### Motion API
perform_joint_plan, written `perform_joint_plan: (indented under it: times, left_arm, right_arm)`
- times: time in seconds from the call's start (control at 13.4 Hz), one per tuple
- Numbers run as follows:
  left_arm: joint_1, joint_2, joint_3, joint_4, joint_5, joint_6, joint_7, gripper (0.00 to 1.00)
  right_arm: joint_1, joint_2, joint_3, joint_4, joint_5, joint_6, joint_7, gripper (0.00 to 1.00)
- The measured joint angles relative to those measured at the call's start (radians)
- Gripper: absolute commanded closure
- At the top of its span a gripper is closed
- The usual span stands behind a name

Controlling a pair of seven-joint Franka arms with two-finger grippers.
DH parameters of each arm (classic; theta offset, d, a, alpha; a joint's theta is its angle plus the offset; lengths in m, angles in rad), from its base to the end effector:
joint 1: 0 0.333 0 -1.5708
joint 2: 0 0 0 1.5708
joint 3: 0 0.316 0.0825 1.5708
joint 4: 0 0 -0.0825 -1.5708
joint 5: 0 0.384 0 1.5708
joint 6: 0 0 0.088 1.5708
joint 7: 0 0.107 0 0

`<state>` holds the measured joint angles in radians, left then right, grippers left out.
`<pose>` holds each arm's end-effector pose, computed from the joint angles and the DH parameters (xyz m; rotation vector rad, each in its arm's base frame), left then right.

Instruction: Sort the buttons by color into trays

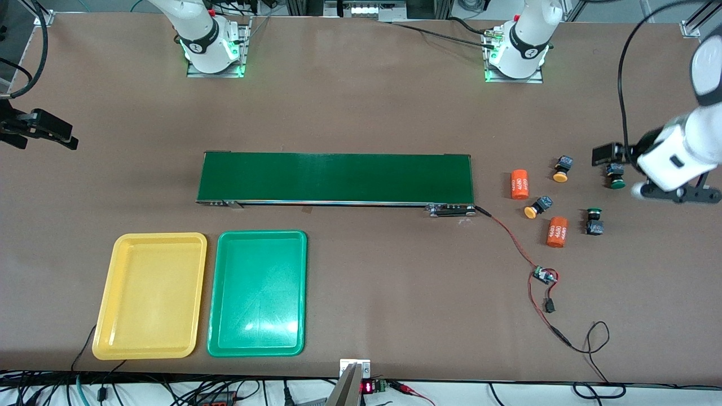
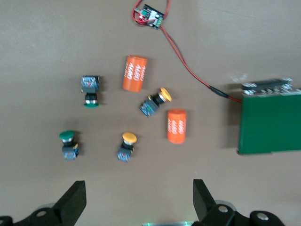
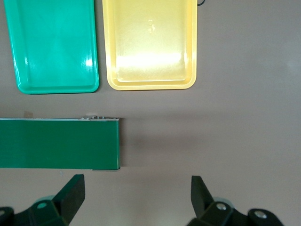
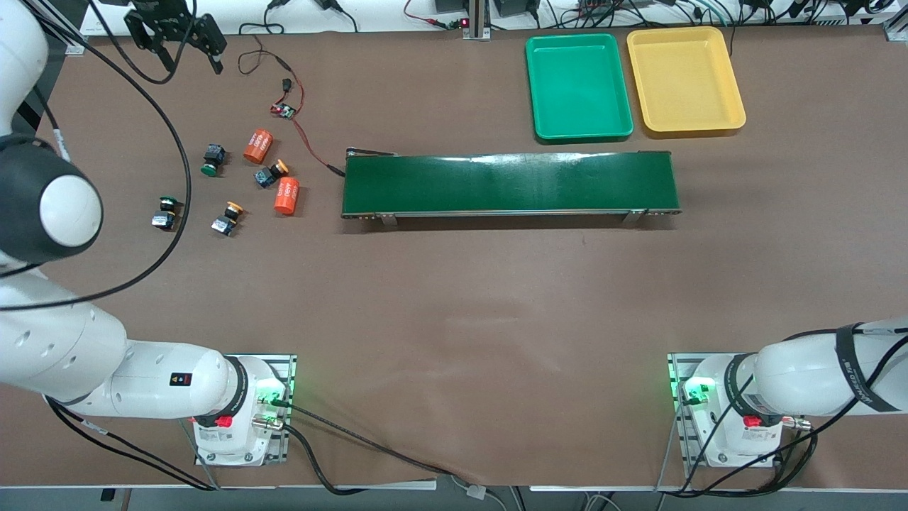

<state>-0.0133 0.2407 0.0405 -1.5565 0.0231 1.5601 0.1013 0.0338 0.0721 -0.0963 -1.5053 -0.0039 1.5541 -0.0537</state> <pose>0.6083 0.0168 0.4899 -3.0997 0.1188 0.3717 0.5740 -0.0343 0.6134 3.1319 -0.0135 -0.0369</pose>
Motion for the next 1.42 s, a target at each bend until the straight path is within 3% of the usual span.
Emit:
perform_joint_plan:
  times: [0.22, 0.67, 0.9, 1.12, 1.2, 1.27, 1.35, 1.42]
  left_arm:
    - [0.029, 0.103, 0.000, -0.070, 0.000, 0.230, 0.074, 0.00]
    - [0.031, 0.178, 0.000, -0.391, 0.000, 0.852, 0.175, 0.00]
    - [0.031, 0.243, 0.000, -0.434, 0.000, 0.956, 0.192, 0.00]
    - [0.031, 0.288, 0.000, -0.434, 0.000, 0.971, 0.202, 0.00]
    - [0.032, 0.298, 0.000, -0.434, 0.000, 0.976, 0.202, 0.08]
    - [0.034, 0.305, 0.000, -0.434, 0.000, 0.981, 0.203, 0.40]
    - [0.034, 0.310, 0.000, -0.434, 0.000, 0.983, 0.204, 0.55]
    - [0.035, 0.312, 0.000, -0.434, 0.000, 0.983, 0.204, 0.64]
  right_arm:
    - [-0.003, 0.000, -0.001, -0.006, 0.000, 0.005, 0.000, 0.00]
    - [-0.035, -0.026, -0.012, -0.012, 0.000, 0.010, 0.001, 0.00]
    - [-0.030, -0.053, -0.001, -0.020, 0.000, 0.004, 0.001, 0.00]
    - [-0.025, 0.032, 0.008, -0.039, 0.002, 0.019, 0.000, 0.00]
    - [-0.021, 0.058, 0.008, -0.039, 0.001, 0.035, 0.000, 0.00]
    - [-0.018, 0.075, 0.008, -0.035, 0.001, 0.056, 0.000, 0.00]
    - [-0.016, 0.080, 0.008, -0.028, 0.000, 0.074, 0.000, 0.00]
    - [-0.015, 0.078, 0.007, -0.019, 0.000, 0.081, 0.000, 0.00]
